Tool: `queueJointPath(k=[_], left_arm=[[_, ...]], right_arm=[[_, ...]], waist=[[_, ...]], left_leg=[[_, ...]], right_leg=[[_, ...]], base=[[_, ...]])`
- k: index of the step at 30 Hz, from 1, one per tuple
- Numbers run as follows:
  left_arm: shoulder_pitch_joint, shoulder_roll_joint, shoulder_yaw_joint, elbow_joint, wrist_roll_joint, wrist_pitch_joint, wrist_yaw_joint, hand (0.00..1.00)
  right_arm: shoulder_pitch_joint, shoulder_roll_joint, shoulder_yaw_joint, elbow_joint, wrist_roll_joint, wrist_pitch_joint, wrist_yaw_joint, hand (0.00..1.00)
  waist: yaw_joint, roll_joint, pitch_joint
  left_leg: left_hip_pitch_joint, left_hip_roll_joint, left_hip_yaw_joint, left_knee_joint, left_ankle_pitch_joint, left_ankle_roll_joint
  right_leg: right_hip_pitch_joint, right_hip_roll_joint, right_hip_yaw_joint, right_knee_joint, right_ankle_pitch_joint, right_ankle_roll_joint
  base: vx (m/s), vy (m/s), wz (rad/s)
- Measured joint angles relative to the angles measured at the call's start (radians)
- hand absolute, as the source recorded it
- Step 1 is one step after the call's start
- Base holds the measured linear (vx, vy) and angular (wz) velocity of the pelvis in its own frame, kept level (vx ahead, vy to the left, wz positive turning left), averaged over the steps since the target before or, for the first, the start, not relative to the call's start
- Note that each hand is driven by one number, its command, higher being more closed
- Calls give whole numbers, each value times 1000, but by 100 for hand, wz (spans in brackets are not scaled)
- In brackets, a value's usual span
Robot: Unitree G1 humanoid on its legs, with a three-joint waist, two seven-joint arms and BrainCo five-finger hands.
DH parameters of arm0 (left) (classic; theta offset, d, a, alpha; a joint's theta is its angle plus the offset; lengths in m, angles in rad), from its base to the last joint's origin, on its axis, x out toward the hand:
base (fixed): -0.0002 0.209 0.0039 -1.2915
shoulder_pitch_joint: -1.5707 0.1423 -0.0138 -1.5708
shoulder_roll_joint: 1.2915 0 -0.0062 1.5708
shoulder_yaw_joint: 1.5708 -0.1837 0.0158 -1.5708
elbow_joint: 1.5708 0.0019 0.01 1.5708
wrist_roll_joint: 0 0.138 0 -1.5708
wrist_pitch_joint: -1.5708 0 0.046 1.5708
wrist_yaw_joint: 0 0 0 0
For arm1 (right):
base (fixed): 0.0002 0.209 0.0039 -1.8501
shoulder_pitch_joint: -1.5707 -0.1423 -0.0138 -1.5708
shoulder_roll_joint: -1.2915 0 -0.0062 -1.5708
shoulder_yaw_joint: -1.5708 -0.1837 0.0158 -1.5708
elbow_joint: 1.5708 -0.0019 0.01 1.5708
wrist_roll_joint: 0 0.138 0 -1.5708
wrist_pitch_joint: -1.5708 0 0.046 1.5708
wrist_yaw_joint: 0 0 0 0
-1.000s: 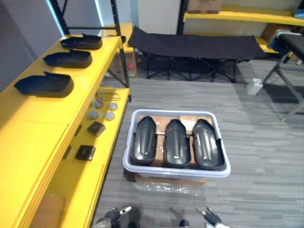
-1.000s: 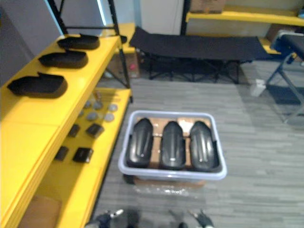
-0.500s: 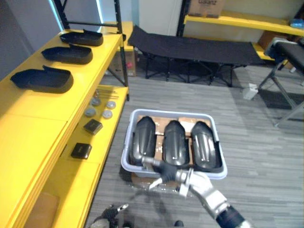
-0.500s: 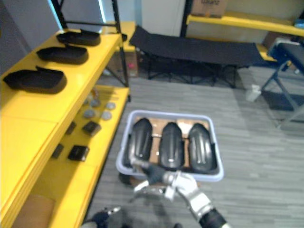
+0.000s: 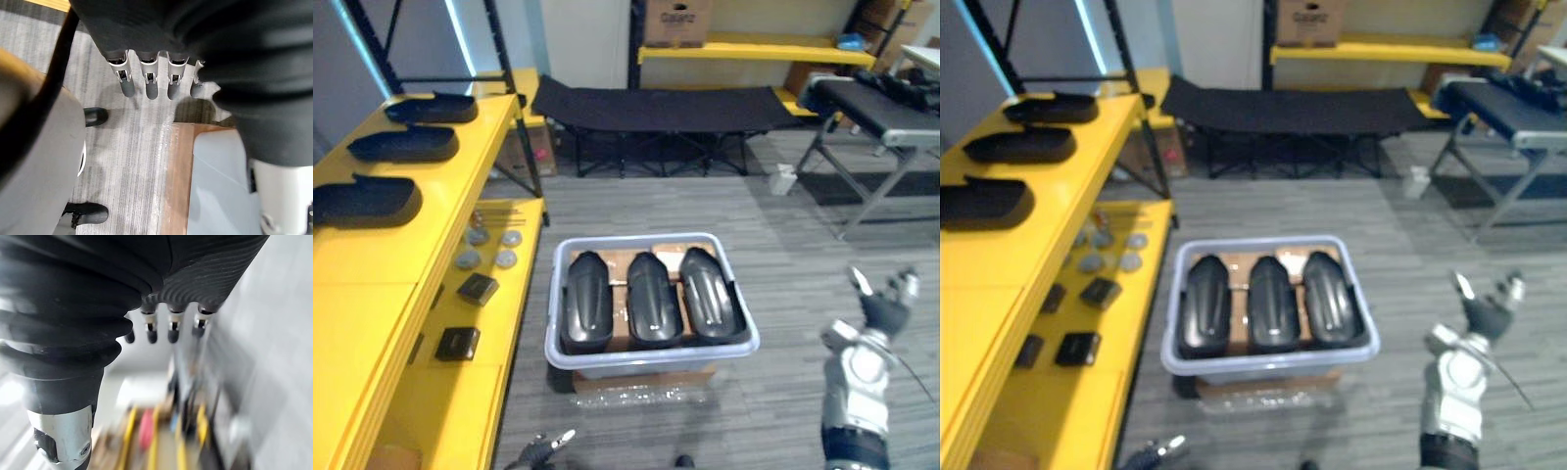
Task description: Walk over and take plastic housings, then place them on the shelf
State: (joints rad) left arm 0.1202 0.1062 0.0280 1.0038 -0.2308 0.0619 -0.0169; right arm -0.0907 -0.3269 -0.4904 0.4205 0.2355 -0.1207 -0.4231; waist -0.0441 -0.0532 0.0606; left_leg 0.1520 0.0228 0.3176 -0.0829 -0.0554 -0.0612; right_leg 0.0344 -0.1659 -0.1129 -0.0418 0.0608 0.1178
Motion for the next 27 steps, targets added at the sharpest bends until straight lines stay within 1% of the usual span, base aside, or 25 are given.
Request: queueJointPath(k=[1,3,4,5,6,7,8,9,10,13,15,16,17,19,21,24,27], left_arm=[[0,0,0,-2,-8,-2,-2,0],[0,1,0,-4,-11,-12,-10,0],[0,5,0,-9,-29,-17,-17,0],[-1,7,0,-19,-45,-18,-28,0],[-1,7,1,-26,-53,-19,-31,0],[-2,9,1,-42,-70,-20,-34,0],[-3,15,3,-47,-83,-22,-35,0],[-6,25,8,-55,-92,-24,-36,0],[-6,30,9,-60,-98,-25,-37,0],[-6,49,9,-61,-122,-24,-48,0],[-7,51,9,-65,-124,-26,-54,0],[-7,51,8,-65,-127,-26,-60,0],[-6,51,5,-64,-127,-26,-68,0],[-4,51,-2,-59,-129,-26,-75,0],[-4,52,-9,-60,-152,-34,-81,0],[-2,48,-17,-62,-157,-40,-100,0],[-2,40,-53,-77,-162,-60,-113,0]], right_arm=[[-8,-15,1,32,-7,13,-6,0],[-43,-28,0,82,-15,34,-14,0],[-78,-40,0,111,-15,55,-16,0],[-116,-63,0,145,-15,64,-20,0],[-131,-78,-2,162,-16,67,-24,0],[-159,-105,-4,194,-16,81,-35,0],[-183,-116,-6,221,-16,89,-38,0],[-213,-123,-8,245,-14,97,-42,0],[-227,-128,-7,260,-13,97,-42,0],[-269,-151,-7,318,-12,98,-60,0],[-298,-181,-7,351,-10,98,-62,0],[-317,-208,-7,368,-2,97,-65,0],[-332,-227,-7,385,1,97,-68,0],[-362,-246,-6,405,4,96,-71,0],[-400,-267,3,431,3,95,-56,0],[-435,-298,54,456,-16,95,-31,0],[-452,-332,95,464,-42,96,-8,0]], waist=[[4,-2,5],[6,-2,9],[6,-2,20],[6,1,45],[6,4,57],[7,9,79],[16,12,93],[28,22,110],[30,21,122],[32,35,148],[32,50,177],[32,64,199],[32,72,218],[33,83,238],[35,92,275],[41,110,295],[45,149,318]], left_leg=[[-1,-1,-2,0,-3,-4],[-23,-4,-8,9,-3,-3],[-58,-5,-12,47,-15,6],[-89,-9,-33,84,-26,11],[-106,-10,-46,101,-29,13],[-136,-13,-64,126,-34,17],[-154,-13,-67,143,-39,19],[-175,-11,-88,170,-49,20],[-187,-10,-104,184,-57,19],[-253,-2,-144,262,-91,21],[-281,2,-157,304,-110,25],[-297,2,-167,327,-121,29],[-303,2,-169,339,-127,32],[-328,1,-171,358,-132,37],[-340,-1,-173,367,-134,39],[-363,-3,-177,372,-133,40],[-363,-7,-193,372,-132,41]], right_leg=[[-2,-1,0,0,-6,-8],[-20,-6,-1,1,-8,-10],[-37,-12,-1,1,-8,-10],[-45,-21,-8,2,-6,-8],[-51,-25,-18,5,-5,-6],[-57,-31,-26,7,-2,-4],[-69,-33,-28,10,3,0],[-73,-32,-31,11,7,-1],[-73,-31,-36,11,7,-2],[-84,-29,-69,15,6,-8],[-85,-27,-75,17,9,-22],[-86,-26,-76,18,11,-39],[-87,-26,-76,23,11,-43],[-111,-29,-75,40,12,-44],[-125,-33,-75,54,12,-44],[-147,-36,-76,61,12,-43],[-150,-40,-78,75,12,-43]], base=[[0,0,0],[-45,7,4],[-68,21,15],[-70,23,22],[-61,28,38],[-46,28,32],[-27,10,25],[-17,-18,11],[-5,-40,25],[16,-9,28],[35,35,22],[14,63,16],[5,79,13],[1,57,4],[-10,42,3],[4,19,4],[1,13,6]])
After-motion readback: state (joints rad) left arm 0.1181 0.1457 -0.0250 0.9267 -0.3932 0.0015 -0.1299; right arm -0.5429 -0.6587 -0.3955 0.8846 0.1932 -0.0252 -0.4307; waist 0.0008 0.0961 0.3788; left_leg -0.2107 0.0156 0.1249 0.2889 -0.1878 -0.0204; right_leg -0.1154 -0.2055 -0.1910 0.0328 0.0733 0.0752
